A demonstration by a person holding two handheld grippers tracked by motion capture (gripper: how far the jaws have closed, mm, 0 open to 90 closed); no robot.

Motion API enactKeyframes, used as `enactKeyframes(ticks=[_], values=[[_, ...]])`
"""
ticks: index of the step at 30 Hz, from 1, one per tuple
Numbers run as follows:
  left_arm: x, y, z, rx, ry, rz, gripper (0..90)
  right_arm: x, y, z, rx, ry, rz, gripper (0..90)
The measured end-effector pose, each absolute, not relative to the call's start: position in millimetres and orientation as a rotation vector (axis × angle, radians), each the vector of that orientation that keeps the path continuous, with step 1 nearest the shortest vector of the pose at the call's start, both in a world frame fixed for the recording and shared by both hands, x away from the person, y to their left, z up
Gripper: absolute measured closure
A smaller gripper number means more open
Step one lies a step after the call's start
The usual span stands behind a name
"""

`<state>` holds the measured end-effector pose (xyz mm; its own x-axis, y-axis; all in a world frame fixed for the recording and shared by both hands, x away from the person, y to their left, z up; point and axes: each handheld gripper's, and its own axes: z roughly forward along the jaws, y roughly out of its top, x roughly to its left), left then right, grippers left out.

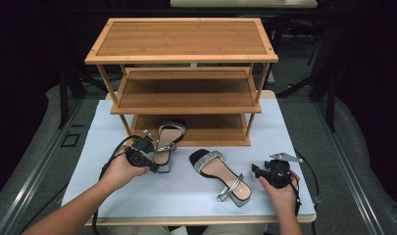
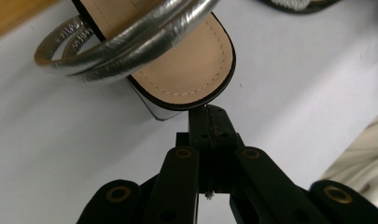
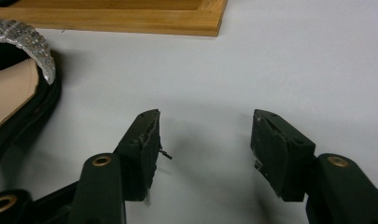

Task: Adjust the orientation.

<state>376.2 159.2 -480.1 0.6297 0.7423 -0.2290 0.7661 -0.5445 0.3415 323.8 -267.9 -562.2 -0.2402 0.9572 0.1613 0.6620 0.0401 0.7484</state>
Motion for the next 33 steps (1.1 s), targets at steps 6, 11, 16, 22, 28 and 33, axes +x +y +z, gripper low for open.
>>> enactKeyframes(ticks=[6, 11, 16, 22, 28, 33], values=[[388.5, 148.4, -485.5, 2.489, 1.191, -0.075, 90.0, 323.9, -268.3, -562.3, 1.635, 1.937, 1.047, 42.3], [395.8, 140.5, -483.9, 2.49, 1.187, -0.053, 90.0, 324.0, -268.9, -562.5, 1.634, 1.936, 1.048, 42.3], [406.6, 133.6, -481.5, 2.481, 1.204, -0.018, 90.0, 324.0, -269.2, -562.5, 1.634, 1.938, 1.051, 42.3], [419.5, 134.0, -482.6, 2.466, 1.232, 0.003, 90.0, 324.0, -270.0, -562.5, 1.632, 1.94, 1.056, 42.3], [431.0, 132.0, -485.0, 2.44, 1.262, 0.011, 90.0, 324.1, -270.5, -562.4, 1.632, 1.941, 1.054, 42.3], [437.0, 132.2, -484.9, 2.437, 1.261, 0.02, 90.0, 324.1, -270.2, -562.6, 1.631, 1.941, 1.057, 42.3]])
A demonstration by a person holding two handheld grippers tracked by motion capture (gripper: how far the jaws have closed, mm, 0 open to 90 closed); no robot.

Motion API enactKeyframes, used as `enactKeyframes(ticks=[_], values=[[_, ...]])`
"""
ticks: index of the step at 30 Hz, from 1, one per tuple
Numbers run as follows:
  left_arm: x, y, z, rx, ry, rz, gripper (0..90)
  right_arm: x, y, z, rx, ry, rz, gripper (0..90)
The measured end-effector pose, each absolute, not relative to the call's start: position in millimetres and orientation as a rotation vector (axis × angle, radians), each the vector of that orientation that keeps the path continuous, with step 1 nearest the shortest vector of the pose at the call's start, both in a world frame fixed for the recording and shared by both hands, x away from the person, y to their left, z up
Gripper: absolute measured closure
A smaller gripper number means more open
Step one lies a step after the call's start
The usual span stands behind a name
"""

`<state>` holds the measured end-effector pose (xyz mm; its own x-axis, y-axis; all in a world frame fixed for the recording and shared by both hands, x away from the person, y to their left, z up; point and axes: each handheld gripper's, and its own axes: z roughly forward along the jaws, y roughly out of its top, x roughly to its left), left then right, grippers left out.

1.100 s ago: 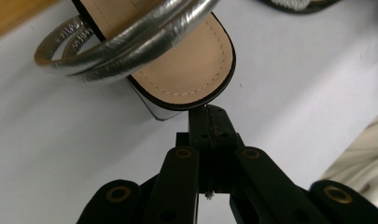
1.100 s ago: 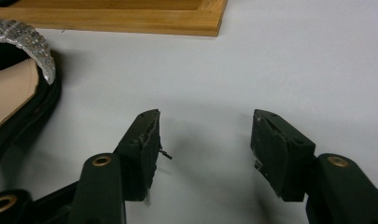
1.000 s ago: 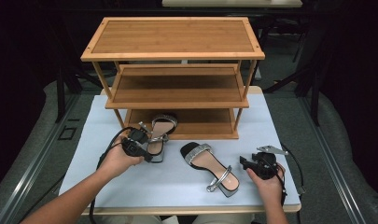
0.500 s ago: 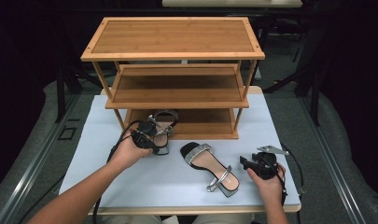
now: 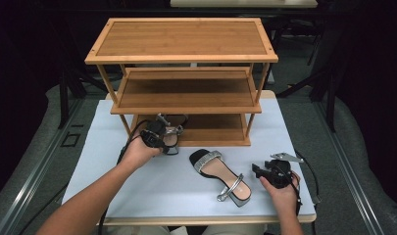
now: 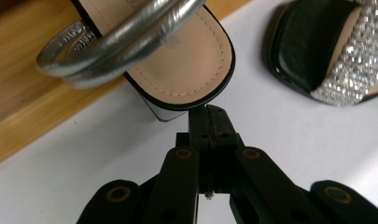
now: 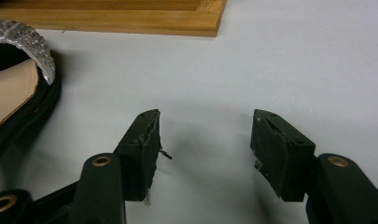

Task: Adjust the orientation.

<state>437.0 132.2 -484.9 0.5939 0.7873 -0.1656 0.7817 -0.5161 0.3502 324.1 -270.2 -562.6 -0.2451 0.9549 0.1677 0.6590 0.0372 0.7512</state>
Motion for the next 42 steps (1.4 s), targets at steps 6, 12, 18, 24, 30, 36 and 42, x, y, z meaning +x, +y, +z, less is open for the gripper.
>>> enactKeyframes(ticks=[6, 12, 18, 24, 30, 36, 42], values=[[443.5, 134.3, -485.2, 2.407, 1.286, 0.014, 90.0, 324.1, -270.4, -562.5, 1.631, 1.942, 1.056, 42.3], [443.4, 131.4, -487.7, 2.422, 1.277, 0.01, 90.0, 324.4, -269.9, -562.8, 1.63, 1.94, 1.056, 42.3], [444.5, 136.5, -489.6, 2.419, 1.242, -0.001, 90.0, 324.3, -268.9, -562.8, 1.627, 1.942, 1.056, 42.3], [439.5, 145.3, -493.8, 2.356, 1.256, -0.052, 87.9, 324.1, -268.7, -562.3, 1.63, 1.945, 1.05, 42.4], [427.5, 163.4, -499.6, 2.325, 1.261, -0.084, 83.9, 324.0, -266.6, -560.9, 1.617, 1.944, 1.046, 42.4], [411.6, 181.4, -498.7, 2.343, 1.283, -0.044, 70.6, 323.7, -262.0, -551.5, 1.597, 1.983, 1.042, 42.3], [391.4, 196.8, -495.7, 2.366, 1.276, 0.06, 63.0, 323.0, -256.1, -533.8, 1.573, 2.026, 1.028, 42.3]])
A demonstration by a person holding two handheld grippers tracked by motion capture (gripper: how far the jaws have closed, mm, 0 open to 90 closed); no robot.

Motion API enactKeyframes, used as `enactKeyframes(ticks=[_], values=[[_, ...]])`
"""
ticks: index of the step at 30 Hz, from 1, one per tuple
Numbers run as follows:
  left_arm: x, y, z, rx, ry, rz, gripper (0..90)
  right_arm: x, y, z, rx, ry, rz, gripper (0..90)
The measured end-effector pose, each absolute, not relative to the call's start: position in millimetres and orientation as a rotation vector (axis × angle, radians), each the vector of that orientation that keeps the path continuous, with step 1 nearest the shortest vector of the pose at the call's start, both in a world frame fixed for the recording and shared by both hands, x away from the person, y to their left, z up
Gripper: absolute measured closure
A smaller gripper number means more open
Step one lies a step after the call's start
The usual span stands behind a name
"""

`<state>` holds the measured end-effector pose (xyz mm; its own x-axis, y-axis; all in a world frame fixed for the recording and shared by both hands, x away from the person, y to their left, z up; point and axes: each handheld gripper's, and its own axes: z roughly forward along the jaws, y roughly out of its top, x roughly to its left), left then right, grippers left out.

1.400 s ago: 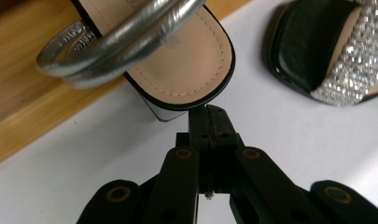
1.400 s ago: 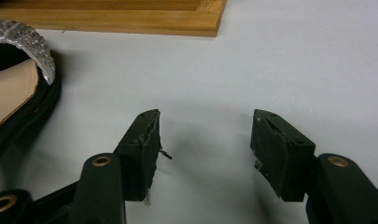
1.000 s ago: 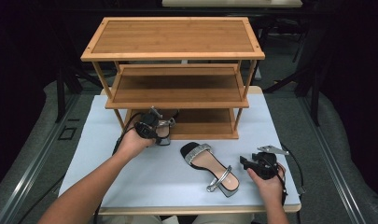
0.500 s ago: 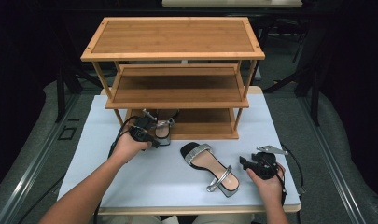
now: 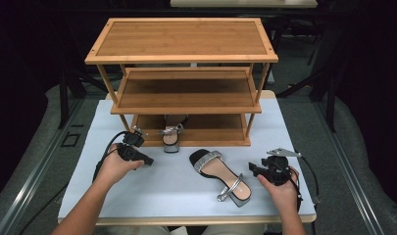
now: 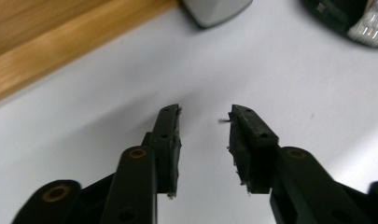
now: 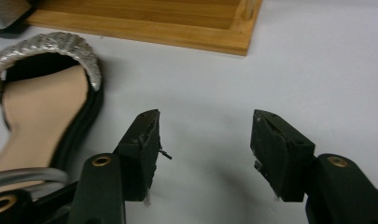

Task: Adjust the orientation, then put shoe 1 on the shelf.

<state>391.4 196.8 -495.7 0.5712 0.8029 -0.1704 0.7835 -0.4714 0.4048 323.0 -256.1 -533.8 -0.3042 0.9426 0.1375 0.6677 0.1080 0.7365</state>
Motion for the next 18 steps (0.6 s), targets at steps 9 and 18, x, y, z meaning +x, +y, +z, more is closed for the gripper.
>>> enactKeyframes(ticks=[9, 18], values=[[377.7, 216.9, -497.4, 2.354, 1.269, 0.081, 58.2, 315.6, -241.3, -514.2, 1.531, 2.157, 0.949, 42.4], [373.3, 245.6, -501.1, 2.308, 1.315, 0.039, 57.5, 319.1, -223.5, -490.1, 1.489, 2.263, 0.865, 42.3]])
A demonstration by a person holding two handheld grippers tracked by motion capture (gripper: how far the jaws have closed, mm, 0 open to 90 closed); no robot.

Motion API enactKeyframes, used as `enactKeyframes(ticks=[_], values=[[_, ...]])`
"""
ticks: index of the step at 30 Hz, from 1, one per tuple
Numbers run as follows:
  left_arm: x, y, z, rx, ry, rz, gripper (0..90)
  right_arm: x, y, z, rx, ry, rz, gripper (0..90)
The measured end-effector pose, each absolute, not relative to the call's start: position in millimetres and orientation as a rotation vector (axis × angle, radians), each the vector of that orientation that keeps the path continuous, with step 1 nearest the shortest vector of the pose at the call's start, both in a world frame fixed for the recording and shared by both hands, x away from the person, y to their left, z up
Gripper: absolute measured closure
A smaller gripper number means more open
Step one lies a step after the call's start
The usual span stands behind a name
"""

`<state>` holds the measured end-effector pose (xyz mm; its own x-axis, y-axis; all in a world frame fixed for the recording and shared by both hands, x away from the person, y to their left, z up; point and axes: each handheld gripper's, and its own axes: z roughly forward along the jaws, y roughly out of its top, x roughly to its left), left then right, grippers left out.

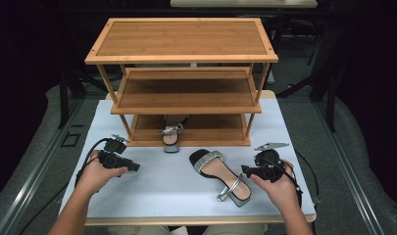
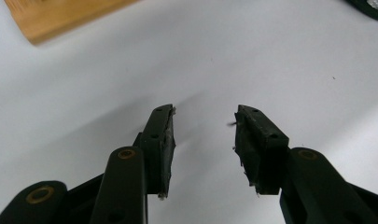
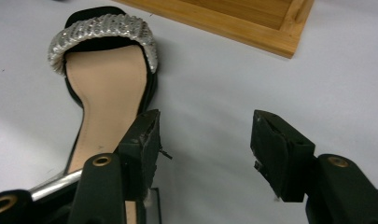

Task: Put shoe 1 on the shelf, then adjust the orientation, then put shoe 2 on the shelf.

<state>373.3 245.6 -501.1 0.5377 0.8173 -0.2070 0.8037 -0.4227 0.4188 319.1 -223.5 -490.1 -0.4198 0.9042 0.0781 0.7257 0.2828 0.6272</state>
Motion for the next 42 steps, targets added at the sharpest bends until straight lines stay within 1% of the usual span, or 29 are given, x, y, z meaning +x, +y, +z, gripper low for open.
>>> enactKeyframes(ticks=[5, 8, 9, 11, 19, 32, 42], values=[[371.4, 249.0, -500.4, 2.351, 1.306, 0.025, 57.4, 320.9, -217.1, -481.7, 1.478, 2.317, 0.818, 41.7], [370.7, 250.6, -498.6, 2.369, 1.305, 0.013, 53.2, 322.6, -212.4, -478.3, 1.458, 2.349, 0.787, 41.7], [370.3, 251.8, -498.6, 2.365, 1.315, -0.001, 50.7, 324.2, -209.0, -476.7, 1.449, 2.382, 0.78, 41.4], [370.2, 253.9, -499.3, 2.358, 1.329, -0.012, 49.2, 325.7, -204.7, -475.8, 1.444, 2.397, 0.754, 41.3], [370.5, 261.9, -497.0, 2.327, 1.355, -0.027, 47.0, 332.0, -190.4, -471.3, 1.394, 2.482, 0.683, 40.7], [371.6, 265.0, -496.3, 2.31, 1.357, -0.038, 46.5, 344.8, -163.2, -469.3, 1.342, 2.606, 0.572, 40.3], [372.0, 264.7, -497.7, 2.31, 1.35, -0.044, 46.3, 355.0, -154.7, -479.2, 1.366, 2.705, 0.444, 36.7]])
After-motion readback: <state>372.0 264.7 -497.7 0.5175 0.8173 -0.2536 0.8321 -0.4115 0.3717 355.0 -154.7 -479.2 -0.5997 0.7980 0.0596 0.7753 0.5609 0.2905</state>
